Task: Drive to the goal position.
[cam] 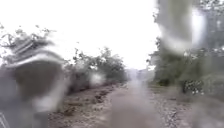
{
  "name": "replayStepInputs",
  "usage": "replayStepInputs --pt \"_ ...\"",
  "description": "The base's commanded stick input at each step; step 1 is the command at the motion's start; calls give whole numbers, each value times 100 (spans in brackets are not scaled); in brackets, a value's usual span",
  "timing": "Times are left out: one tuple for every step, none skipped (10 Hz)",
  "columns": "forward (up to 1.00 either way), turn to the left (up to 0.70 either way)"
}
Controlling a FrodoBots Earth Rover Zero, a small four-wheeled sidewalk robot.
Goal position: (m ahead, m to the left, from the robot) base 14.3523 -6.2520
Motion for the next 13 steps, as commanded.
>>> replayStepInputs --pt "70 0" --pt "70 0" --pt "70 0" --pt "70 0" --pt "70 0" --pt "70 0" --pt "70 0" --pt "70 0" --pt "70 -2" --pt "70 -12" --pt "70 -10" --pt "70 -2" --pt "70 -1"
